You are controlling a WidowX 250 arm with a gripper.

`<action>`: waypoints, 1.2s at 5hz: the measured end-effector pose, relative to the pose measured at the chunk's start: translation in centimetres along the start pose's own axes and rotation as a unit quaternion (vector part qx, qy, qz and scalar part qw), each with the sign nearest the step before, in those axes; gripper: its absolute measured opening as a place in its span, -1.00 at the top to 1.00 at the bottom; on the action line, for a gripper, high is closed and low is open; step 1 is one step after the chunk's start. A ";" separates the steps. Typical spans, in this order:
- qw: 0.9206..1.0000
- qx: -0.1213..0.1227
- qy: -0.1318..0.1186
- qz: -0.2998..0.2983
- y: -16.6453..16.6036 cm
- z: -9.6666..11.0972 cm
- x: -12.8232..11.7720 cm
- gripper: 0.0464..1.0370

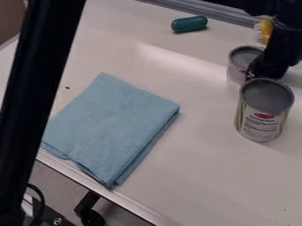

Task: Move the smaller can besides the green object

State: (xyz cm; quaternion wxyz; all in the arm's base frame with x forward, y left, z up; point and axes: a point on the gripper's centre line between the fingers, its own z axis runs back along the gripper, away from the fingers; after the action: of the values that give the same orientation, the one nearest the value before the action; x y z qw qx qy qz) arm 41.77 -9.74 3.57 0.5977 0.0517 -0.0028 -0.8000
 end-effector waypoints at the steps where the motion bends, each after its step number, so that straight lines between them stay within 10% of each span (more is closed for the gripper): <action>1: 1.000 -0.004 0.002 0.016 0.0 0.4 -2.5 -0.93; 4: 0.999 0.026 0.012 0.042 0.8 1.3 -7.3 -0.93; 6: 0.999 0.001 -0.014 0.050 0.1 1.3 -6.3 -0.93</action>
State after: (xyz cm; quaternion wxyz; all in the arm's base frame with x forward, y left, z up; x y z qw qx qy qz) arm 43.49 -3.76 5.42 0.6370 0.0408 -0.0148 -0.7697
